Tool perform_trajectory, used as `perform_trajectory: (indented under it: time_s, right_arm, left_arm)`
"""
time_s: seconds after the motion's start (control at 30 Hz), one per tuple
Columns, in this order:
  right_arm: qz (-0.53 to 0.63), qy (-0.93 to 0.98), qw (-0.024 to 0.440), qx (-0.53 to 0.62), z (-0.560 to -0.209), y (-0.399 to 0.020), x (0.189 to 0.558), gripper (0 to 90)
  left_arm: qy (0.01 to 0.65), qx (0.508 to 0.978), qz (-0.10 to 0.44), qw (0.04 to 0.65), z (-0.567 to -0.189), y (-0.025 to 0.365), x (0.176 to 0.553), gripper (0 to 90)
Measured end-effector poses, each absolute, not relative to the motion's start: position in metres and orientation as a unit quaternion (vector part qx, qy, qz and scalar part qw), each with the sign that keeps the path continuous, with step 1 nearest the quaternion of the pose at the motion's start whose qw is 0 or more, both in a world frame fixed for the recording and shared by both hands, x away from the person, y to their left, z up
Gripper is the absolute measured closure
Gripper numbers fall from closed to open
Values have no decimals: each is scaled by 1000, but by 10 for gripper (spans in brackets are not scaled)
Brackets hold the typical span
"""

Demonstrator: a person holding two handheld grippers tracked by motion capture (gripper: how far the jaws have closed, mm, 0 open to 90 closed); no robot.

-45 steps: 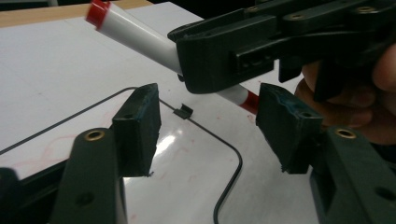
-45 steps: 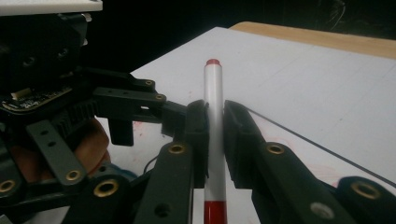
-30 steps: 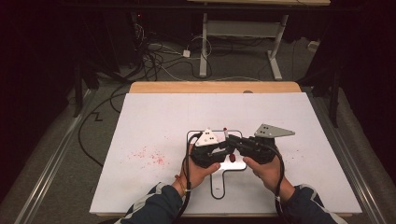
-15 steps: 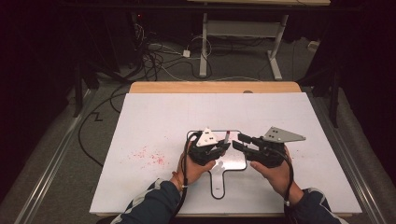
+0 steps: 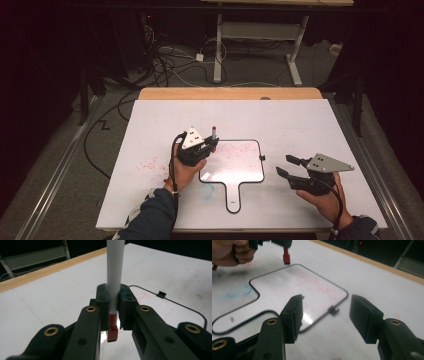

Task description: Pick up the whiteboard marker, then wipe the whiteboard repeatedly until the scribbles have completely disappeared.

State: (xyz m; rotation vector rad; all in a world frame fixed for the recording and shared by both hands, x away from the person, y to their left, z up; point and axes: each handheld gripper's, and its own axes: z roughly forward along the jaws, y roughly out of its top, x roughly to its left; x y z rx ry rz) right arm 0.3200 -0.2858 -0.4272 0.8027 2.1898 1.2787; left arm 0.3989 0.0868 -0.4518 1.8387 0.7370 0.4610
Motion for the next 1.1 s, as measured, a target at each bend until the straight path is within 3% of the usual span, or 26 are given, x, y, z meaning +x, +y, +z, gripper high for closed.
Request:
perform_trajectory:
  time_s: [0.83, 1.1]
  right_arm:
    - [425, 828, 256, 260, -441, -282, 321, 407]
    - [410, 837, 263, 249, -441, -280, 318, 404]
  left_arm:
    - [336, 778, 212, 486, -477, 80, 434, 788]
    - [278, 809, 195, 480, -476, 48, 418, 789]
